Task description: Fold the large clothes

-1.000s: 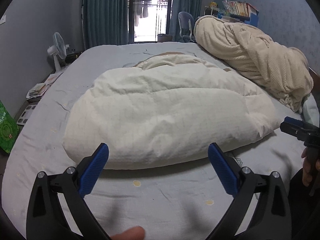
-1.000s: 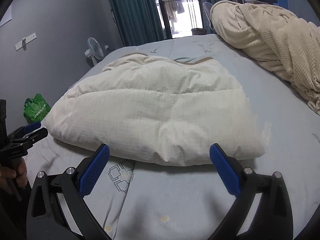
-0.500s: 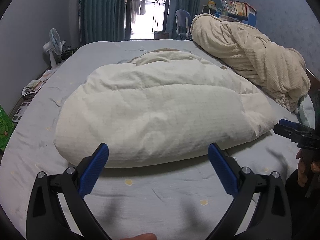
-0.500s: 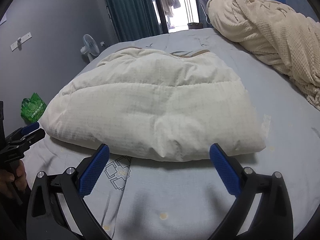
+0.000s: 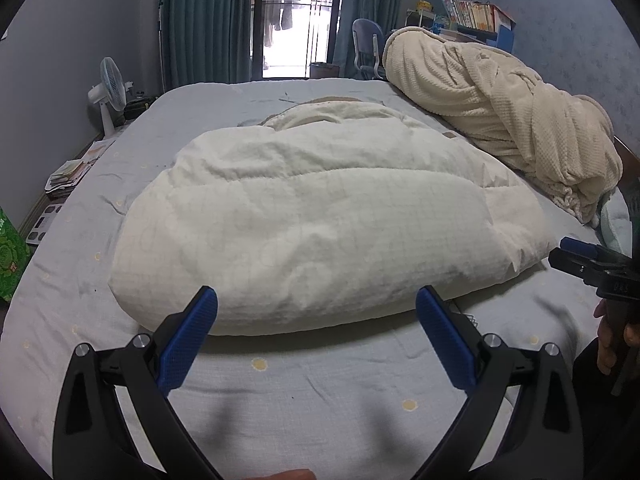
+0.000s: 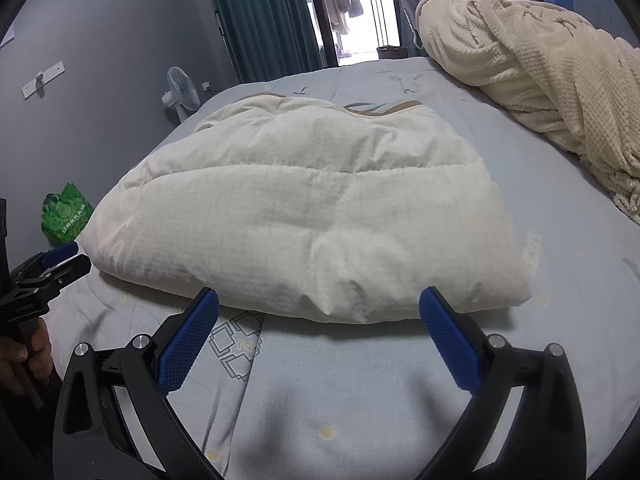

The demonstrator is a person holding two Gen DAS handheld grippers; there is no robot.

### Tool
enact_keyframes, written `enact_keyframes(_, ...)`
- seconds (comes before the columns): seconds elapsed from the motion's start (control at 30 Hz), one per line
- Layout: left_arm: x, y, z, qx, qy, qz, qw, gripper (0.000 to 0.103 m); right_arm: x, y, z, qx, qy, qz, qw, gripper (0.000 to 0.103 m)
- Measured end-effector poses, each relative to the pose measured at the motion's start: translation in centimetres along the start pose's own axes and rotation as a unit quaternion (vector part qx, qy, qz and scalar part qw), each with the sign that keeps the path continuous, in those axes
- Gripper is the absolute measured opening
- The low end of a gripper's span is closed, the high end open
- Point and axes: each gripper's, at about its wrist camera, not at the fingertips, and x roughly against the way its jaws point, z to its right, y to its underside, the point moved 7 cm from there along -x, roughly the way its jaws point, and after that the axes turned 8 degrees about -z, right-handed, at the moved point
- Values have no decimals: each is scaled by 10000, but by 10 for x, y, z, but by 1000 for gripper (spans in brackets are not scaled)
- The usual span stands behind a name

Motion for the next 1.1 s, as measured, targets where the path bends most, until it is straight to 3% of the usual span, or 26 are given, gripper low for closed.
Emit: enact_keyframes(1.1,-2,2,-1,-61,15,-39,10000,95,-1,1,-2,36,6,-14,10000,96)
